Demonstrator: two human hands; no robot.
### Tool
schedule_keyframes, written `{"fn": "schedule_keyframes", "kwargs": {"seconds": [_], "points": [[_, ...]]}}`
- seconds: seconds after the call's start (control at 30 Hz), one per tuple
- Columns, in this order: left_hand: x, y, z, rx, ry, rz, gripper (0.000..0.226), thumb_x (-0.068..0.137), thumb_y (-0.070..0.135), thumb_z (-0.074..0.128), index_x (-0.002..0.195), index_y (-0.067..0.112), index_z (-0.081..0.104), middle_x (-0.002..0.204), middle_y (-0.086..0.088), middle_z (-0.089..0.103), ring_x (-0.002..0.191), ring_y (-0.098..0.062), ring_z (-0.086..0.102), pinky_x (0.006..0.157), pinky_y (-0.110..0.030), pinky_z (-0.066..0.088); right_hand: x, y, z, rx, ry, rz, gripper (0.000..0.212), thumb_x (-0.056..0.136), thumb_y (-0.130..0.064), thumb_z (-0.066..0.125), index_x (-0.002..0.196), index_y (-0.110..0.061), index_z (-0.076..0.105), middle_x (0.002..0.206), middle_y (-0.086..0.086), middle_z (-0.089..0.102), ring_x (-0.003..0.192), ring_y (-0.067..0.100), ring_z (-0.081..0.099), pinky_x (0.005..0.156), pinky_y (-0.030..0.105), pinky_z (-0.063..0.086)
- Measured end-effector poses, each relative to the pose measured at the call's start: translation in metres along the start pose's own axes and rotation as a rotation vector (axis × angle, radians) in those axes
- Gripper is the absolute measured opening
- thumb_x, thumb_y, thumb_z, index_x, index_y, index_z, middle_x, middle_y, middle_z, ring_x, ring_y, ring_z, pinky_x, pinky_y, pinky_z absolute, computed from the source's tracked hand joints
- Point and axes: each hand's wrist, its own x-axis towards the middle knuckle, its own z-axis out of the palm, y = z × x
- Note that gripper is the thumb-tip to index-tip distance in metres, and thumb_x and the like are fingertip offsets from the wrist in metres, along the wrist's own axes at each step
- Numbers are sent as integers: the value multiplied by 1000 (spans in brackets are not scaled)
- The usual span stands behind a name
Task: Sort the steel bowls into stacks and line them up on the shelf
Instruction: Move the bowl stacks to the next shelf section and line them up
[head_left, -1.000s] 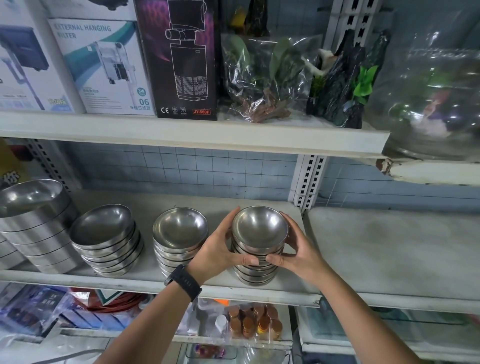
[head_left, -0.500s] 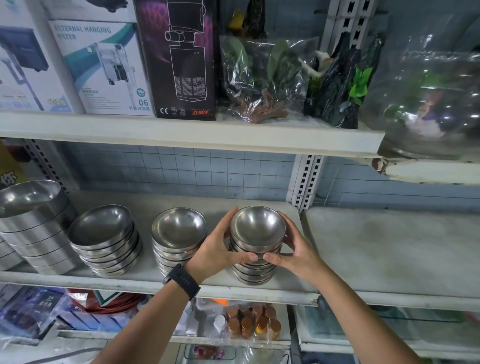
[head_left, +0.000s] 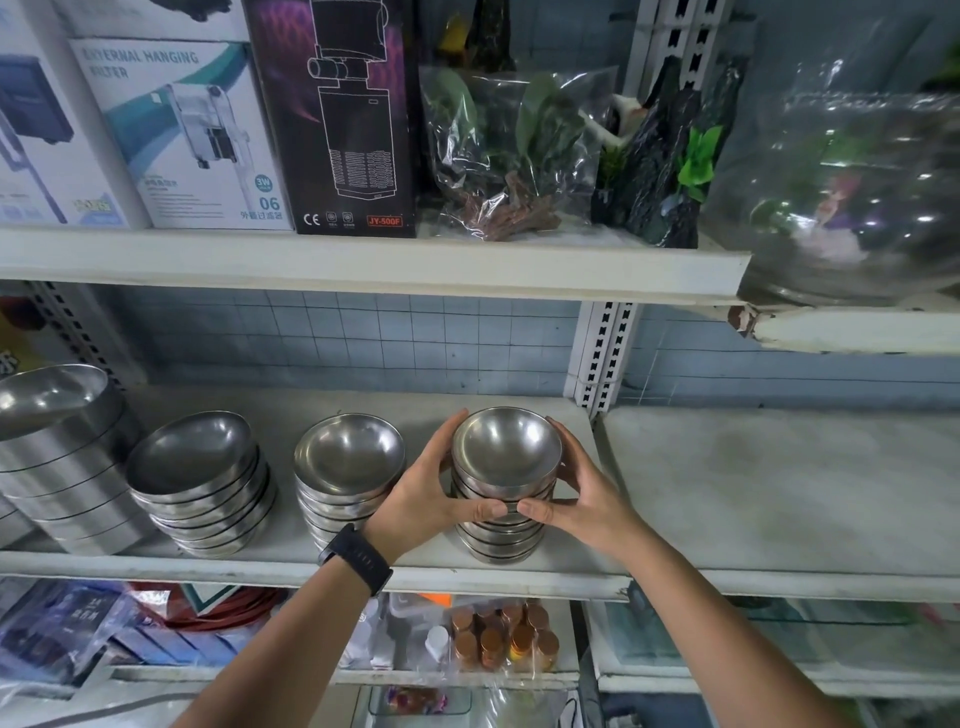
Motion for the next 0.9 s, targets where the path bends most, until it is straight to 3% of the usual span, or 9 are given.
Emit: {"fn": "schedule_keyframes", "kwargs": {"seconds": [0.07, 0.2, 0.33, 0.47, 0.53, 0.67, 0.77, 0.9], "points": [[0, 0, -1, 13, -4, 1, 121, 56, 43, 98, 153, 43, 26, 142, 20, 53, 133, -2, 49, 115, -38, 41, 0, 0, 1, -20, -13, 2, 98, 67, -57, 87, 144, -60, 26, 141, -31, 45, 135, -4, 44, 110, 38, 46], [0, 2, -2, 45, -9, -3, 120, 56, 46, 97, 153, 44, 25, 142, 20, 52, 133, -1, 49, 115, -38, 41, 1, 1, -2, -41, -21, 16, 98, 68, -59, 85, 145, -57, 26, 138, -31, 47, 129, -16, 41, 107, 42, 50], [-2, 5, 0, 55, -1, -8, 118, 54, 48, 97, 151, 45, 28, 140, 21, 53, 131, 0, 51, 114, -38, 42, 0, -1, -3, -45, -37, 14, 92, 73, -52, 85, 140, -63, 23, 140, -28, 46, 130, -13, 40, 107, 38, 49], [-2, 7, 1, 52, 1, -19, 118, 55, 45, 98, 151, 41, 29, 140, 18, 54, 131, -4, 52, 113, -40, 44, -2, -3, -3, -72, -35, -1, 85, 76, -49, 83, 128, -74, 21, 138, -30, 44, 123, -22, 38, 107, 26, 39], [-1, 7, 1, 64, -6, -26, 114, 56, 45, 97, 149, 42, 31, 138, 16, 56, 130, -5, 53, 112, -42, 45, -4, -2, -3, -69, -35, 8, 84, 77, -47, 84, 128, -72, 22, 136, -30, 43, 123, -18, 38, 108, 27, 36], [0, 10, 2, 82, -20, -47, 106, 55, 50, 96, 141, 50, 35, 132, 16, 60, 124, -4, 58, 109, -39, 48, -4, 0, -4, -58, -43, 11, 84, 72, -56, 84, 131, -71, 27, 138, -31, 44, 133, -6, 39, 113, 43, 42], [1, 6, -1, 70, -26, -57, 115, 53, 54, 95, 148, 40, 32, 135, 15, 57, 126, -5, 56, 110, -38, 47, -3, -3, -3, -65, -34, 27, 91, 65, -64, 84, 136, -67, 27, 140, -24, 48, 135, -1, 42, 113, 44, 43], [1, 7, -4, 3, -58, -90, 129, 49, 55, 95, 155, 31, 27, 139, 12, 55, 130, -6, 52, 114, -37, 42, -4, -9, 0, -32, -21, 90, 106, 60, -69, 85, 149, -47, 30, 142, -18, 51, 133, 0, 47, 115, 42, 40]]}}
